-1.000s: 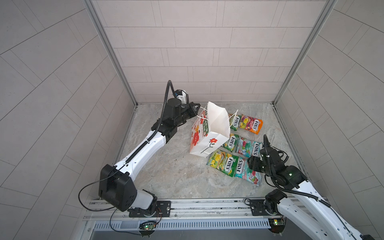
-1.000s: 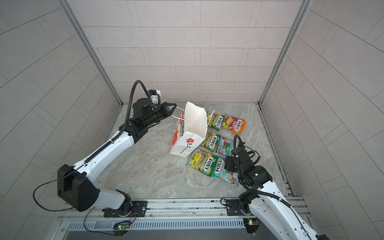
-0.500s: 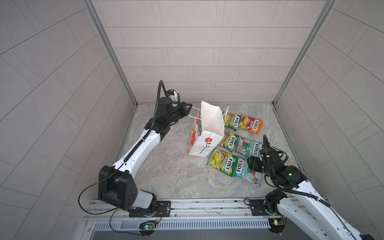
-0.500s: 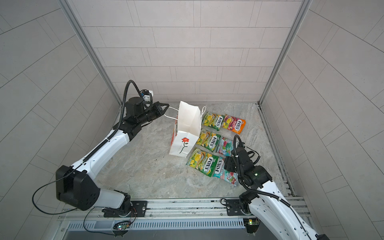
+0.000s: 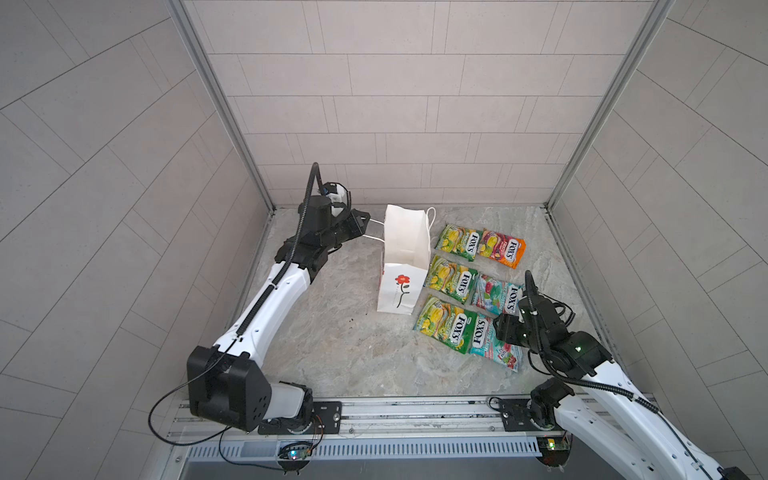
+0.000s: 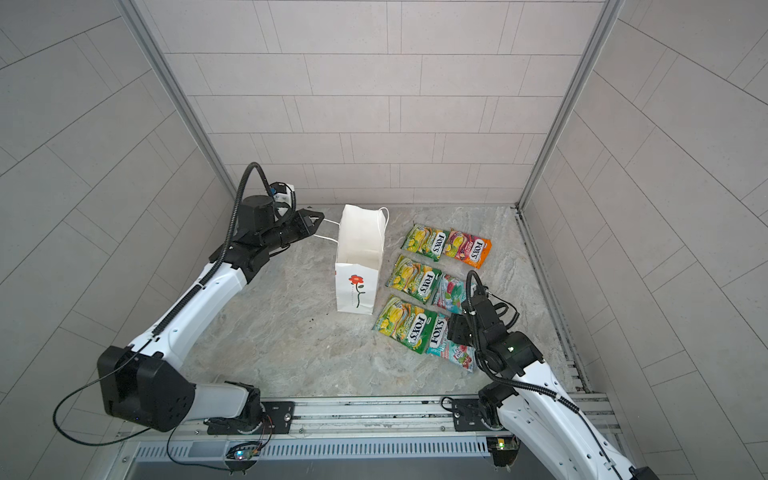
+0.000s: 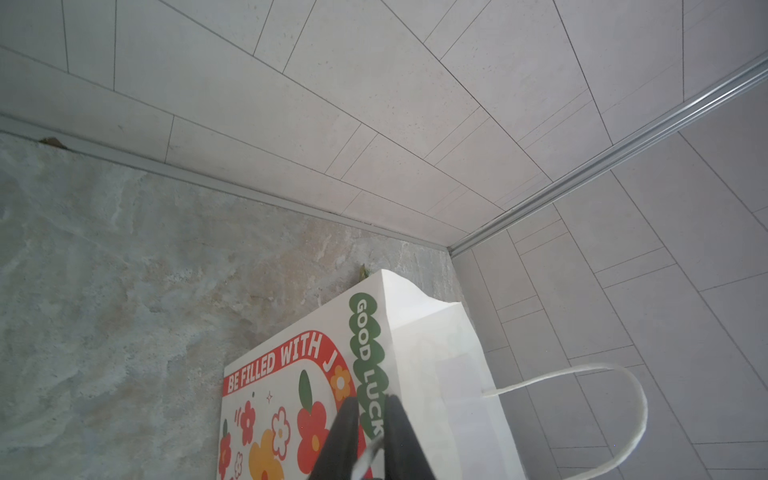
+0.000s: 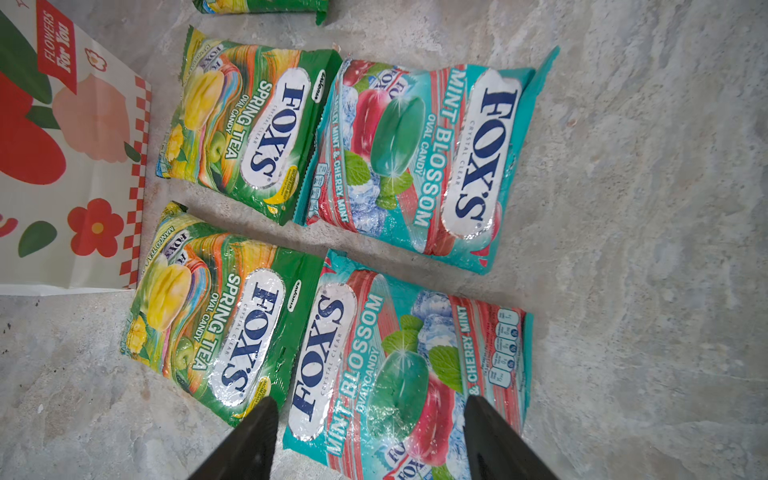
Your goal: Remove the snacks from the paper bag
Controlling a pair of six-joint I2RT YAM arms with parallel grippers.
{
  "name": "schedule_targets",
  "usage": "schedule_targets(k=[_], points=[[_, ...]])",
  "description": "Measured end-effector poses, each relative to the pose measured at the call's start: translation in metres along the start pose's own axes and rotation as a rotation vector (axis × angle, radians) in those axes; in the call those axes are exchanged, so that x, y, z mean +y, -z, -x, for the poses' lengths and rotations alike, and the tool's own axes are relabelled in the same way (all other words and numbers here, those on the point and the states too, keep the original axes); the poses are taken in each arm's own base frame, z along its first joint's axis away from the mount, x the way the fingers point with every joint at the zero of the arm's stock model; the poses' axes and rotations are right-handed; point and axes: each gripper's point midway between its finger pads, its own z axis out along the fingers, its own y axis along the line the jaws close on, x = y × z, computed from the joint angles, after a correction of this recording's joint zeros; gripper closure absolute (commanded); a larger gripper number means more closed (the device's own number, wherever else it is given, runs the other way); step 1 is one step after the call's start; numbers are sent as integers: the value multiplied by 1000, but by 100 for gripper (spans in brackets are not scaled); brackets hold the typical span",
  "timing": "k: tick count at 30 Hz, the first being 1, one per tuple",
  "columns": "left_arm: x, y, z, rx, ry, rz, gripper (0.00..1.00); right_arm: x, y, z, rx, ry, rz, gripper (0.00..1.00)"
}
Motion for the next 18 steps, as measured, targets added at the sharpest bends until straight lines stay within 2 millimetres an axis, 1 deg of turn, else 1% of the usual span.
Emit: schedule_targets(k=[3,7,8,11,13,15,16,18], points=[[4,0,-3,15,-13,13,62,0,0,0,0,0,0,28],[6,1,-6,31,-22,21,55,0,0,0,1,0,0,28],[6,2,-5,31,-23,21,52,0,0,0,0,0,0,28],[5,4,0,29,-31,19,38,0,-1,0,2,0,-1,28],[5,6,2,29,-40,21,23,1,-1,1,0,0,0,28],[6,7,4,29,-52,29,13,1,-2,1,0,0,1,28],[6,8,5,28,-58,34,9,2,-2,2,-2,0,2,28],[9,10,6,29,-74,48,5,2,-2,2,-3,-1,2,28]])
